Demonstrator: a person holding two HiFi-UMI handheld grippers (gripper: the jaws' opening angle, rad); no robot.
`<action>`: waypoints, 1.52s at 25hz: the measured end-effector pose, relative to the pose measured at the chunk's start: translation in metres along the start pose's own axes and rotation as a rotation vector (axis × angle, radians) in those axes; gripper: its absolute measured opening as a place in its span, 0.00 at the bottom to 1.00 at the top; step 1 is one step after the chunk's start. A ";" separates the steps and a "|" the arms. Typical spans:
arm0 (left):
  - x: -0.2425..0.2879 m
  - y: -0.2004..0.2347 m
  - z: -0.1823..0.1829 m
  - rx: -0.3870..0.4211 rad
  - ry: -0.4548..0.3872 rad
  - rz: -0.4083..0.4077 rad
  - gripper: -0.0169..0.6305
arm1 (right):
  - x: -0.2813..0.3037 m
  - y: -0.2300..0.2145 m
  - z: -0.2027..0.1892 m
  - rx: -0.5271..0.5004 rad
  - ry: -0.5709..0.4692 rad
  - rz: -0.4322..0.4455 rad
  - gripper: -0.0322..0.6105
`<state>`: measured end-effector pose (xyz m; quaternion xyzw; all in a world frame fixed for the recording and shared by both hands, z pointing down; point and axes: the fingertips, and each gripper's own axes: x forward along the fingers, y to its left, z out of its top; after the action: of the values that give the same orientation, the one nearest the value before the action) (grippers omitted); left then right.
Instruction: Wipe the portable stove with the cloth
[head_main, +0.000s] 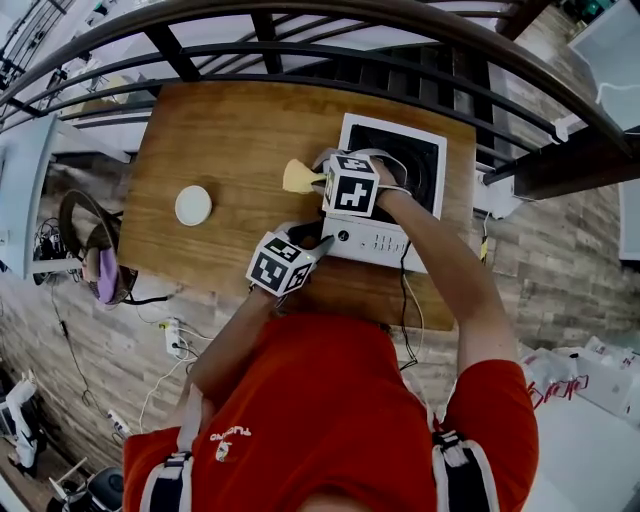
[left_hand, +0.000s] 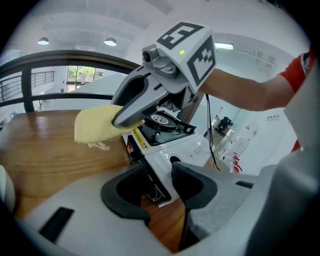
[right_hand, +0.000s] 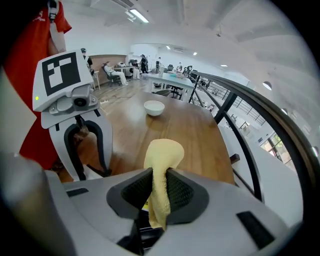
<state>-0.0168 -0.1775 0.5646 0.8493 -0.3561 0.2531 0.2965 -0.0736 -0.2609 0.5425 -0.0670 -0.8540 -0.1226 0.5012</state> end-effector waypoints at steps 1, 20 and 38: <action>0.000 0.000 0.000 0.000 -0.001 0.002 0.28 | 0.000 0.005 0.002 0.011 -0.005 0.006 0.19; 0.001 -0.003 0.000 0.014 -0.027 0.046 0.28 | -0.036 0.044 0.029 0.532 -0.322 0.063 0.19; -0.048 -0.009 0.085 0.092 -0.330 0.054 0.27 | -0.194 -0.009 -0.007 0.813 -0.788 -0.407 0.19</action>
<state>-0.0214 -0.2085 0.4722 0.8820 -0.4108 0.1342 0.1880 0.0247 -0.2703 0.3748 0.2545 -0.9496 0.1541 0.0987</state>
